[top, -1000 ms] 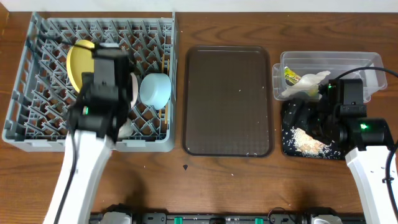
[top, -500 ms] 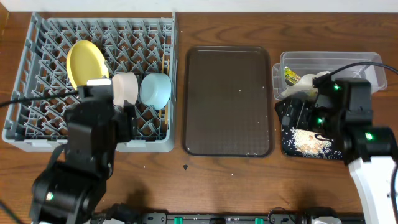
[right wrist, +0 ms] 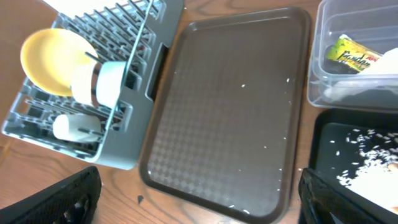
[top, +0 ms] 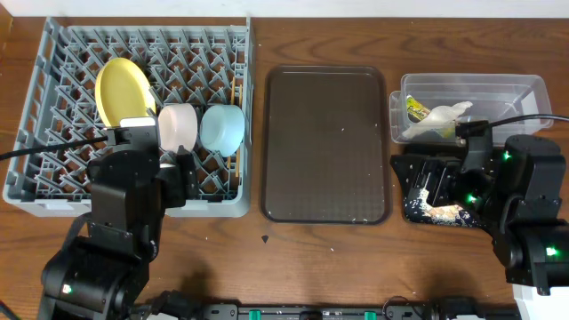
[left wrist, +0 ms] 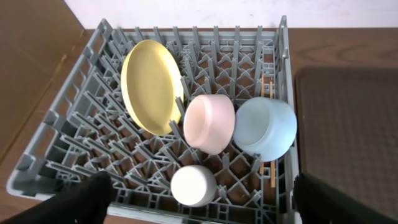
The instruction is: Sort waste into correct bins and load items into the dishwasher
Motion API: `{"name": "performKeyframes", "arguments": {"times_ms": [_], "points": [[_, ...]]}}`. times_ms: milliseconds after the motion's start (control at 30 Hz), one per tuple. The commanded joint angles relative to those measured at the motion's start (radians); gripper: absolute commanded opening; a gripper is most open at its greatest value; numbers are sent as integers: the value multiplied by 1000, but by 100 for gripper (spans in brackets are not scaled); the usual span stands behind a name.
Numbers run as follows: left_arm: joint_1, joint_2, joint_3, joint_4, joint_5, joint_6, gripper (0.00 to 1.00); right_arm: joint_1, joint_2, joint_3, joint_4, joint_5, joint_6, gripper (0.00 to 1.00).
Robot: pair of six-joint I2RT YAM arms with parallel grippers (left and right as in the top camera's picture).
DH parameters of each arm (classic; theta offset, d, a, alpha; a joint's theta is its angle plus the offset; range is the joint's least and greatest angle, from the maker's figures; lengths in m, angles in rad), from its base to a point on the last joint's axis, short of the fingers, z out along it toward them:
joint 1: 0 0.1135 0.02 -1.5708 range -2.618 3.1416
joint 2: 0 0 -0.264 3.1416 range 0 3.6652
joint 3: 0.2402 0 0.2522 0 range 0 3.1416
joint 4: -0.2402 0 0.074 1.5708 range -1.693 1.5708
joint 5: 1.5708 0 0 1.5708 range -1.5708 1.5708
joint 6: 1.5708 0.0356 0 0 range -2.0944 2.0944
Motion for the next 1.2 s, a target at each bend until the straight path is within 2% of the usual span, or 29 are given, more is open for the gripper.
{"name": "performKeyframes", "arguments": {"times_ms": [0, 233, 367, 467, 700, 867, 1100, 1167], "points": [[-3, -1, 10, -4, -3, -2, 95, 1, -19, 12, 23, 12, -127, 99], [-3, -1, 10, -4, -3, -2, 95, 2, -94, -47, 133, 58, -389, 99], [-3, -1, 10, -4, -3, -2, 95, 2, -212, -264, 399, 93, -463, 99], [-3, -1, 10, -4, -3, -2, 95, 2, -361, -475, 554, 91, -462, 99], [-3, -1, 10, -4, -3, -2, 96, -4, -692, -756, 591, 175, -463, 99], [-3, -1, 10, -4, -3, -2, 96, -5, -868, -894, 630, 225, -463, 99], [-3, -1, 10, -4, -3, -2, 96, -5, -893, -1037, 821, 206, -462, 99], [-3, -1, 10, -4, -3, -2, 96, -5, -893, -1041, 825, 207, -462, 99]]}}
